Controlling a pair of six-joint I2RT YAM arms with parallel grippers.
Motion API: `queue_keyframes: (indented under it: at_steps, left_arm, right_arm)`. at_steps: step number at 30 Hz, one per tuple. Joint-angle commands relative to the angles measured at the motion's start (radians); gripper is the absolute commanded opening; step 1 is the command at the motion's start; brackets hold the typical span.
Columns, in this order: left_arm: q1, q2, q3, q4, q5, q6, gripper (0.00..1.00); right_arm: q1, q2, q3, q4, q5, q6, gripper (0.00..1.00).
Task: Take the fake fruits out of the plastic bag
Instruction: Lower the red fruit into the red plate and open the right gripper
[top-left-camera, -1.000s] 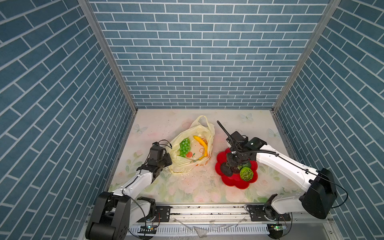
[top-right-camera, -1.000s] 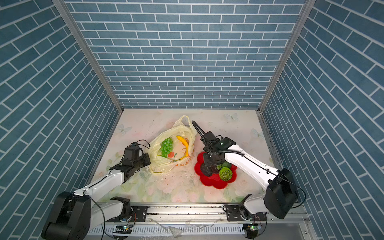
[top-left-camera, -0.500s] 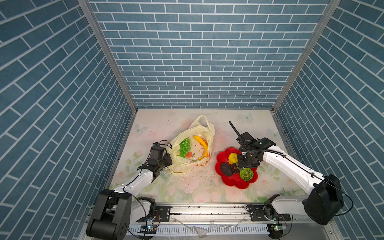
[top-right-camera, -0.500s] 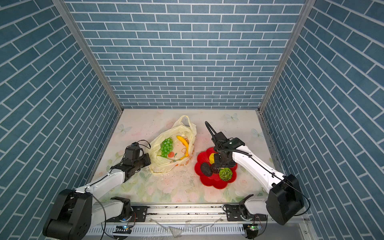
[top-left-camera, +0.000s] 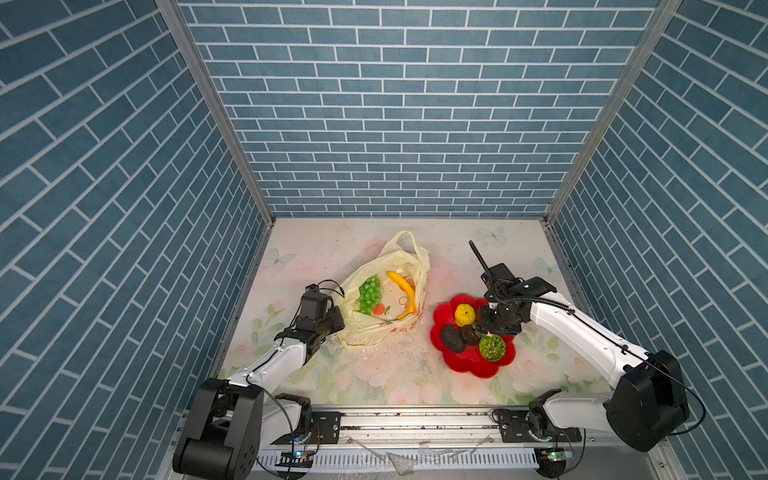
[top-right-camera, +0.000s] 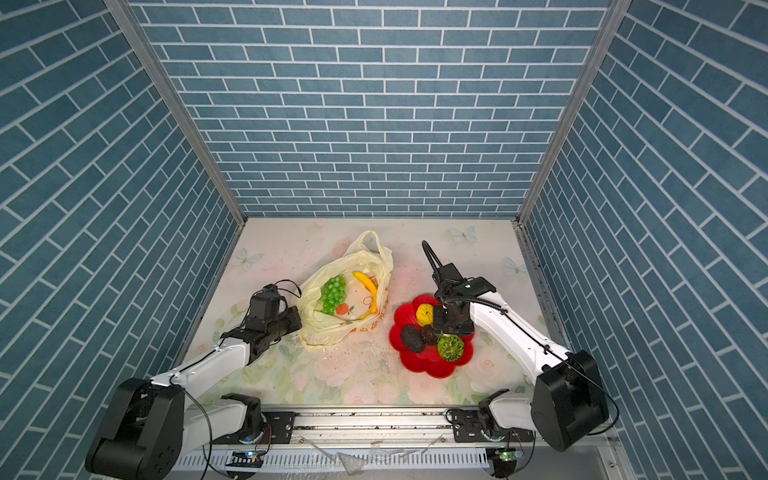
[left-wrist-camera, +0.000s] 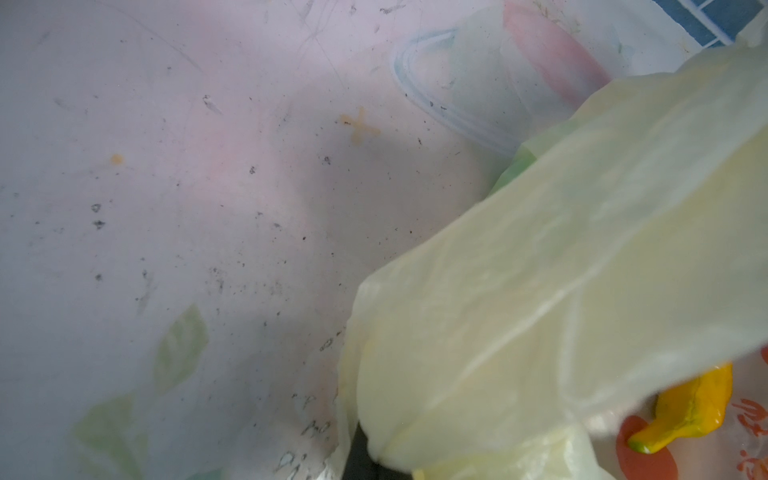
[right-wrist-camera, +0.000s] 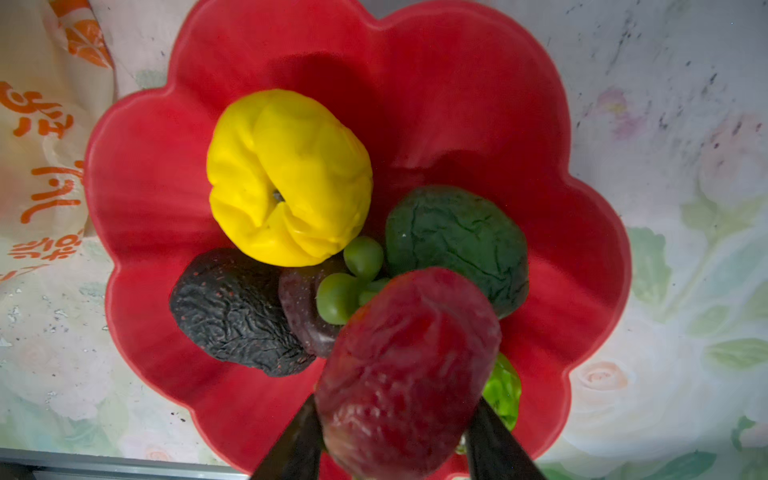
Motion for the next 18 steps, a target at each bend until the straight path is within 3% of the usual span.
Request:
queue_keyframes:
  at_steps: [1, 9, 18]
  left_arm:
    - [0.006, -0.002, -0.016, 0.004, 0.004, 0.009, 0.0]
    - [0.006, -0.004, -0.017, 0.005, 0.002, 0.01, 0.0]
    - [0.006, -0.004, -0.017, 0.006, 0.003, 0.01, 0.0]
  right_arm:
    - [-0.003, 0.019, -0.028, 0.014, -0.038, 0.029, 0.55]
    - [-0.003, 0.007, -0.027, 0.001, -0.019, 0.029, 0.67]
    - [-0.003, -0.006, -0.015, -0.014, 0.0, 0.025, 0.7]
